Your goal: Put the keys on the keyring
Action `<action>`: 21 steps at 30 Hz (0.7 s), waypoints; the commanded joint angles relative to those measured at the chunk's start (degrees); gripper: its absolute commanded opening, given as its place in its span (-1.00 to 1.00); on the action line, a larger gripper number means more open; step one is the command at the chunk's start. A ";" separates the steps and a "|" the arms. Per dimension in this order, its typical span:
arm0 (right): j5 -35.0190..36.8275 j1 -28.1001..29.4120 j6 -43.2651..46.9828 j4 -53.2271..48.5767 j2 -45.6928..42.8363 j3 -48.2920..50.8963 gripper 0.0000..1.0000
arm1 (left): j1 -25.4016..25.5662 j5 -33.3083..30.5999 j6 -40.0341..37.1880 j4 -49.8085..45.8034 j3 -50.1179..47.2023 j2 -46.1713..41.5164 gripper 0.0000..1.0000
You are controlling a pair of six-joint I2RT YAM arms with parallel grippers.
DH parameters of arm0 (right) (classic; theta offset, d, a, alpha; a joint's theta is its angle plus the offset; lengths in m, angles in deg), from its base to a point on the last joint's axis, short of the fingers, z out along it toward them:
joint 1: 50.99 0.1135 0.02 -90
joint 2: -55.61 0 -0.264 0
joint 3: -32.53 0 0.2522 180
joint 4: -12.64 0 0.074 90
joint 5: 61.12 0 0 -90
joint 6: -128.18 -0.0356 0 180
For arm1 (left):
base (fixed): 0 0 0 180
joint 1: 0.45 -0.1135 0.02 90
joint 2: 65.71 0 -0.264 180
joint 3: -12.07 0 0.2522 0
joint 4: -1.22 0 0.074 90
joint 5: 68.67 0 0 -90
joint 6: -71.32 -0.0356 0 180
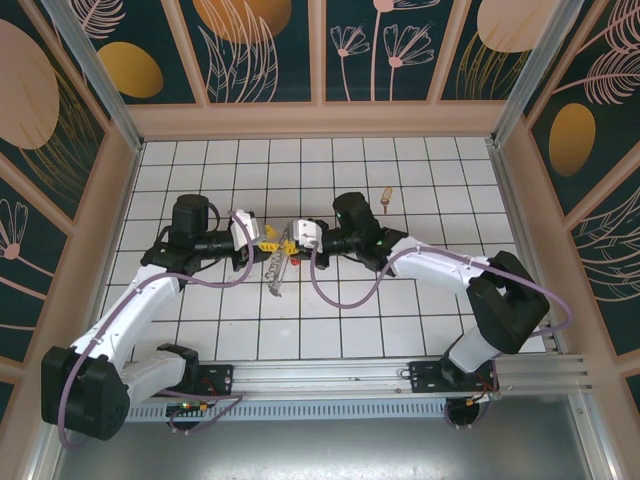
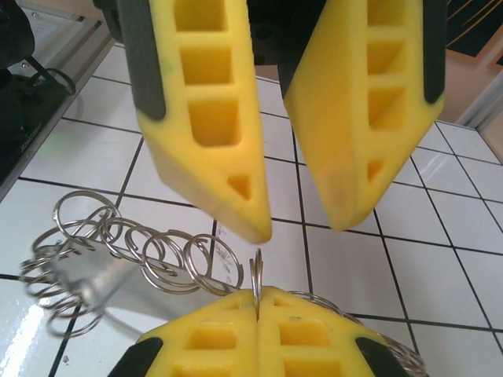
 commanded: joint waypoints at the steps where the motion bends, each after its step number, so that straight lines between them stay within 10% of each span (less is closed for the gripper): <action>1: -3.41 -0.97 -6.56 11.77 -3.95 2.16 -1.00 | -0.02 1.31 0.95 0.95 1.12 0.31 -0.45; 21: -5.95 -1.43 -8.36 14.79 -3.82 2.28 -1.00 | 0.02 10.07 5.60 8.46 1.55 3.39 -0.78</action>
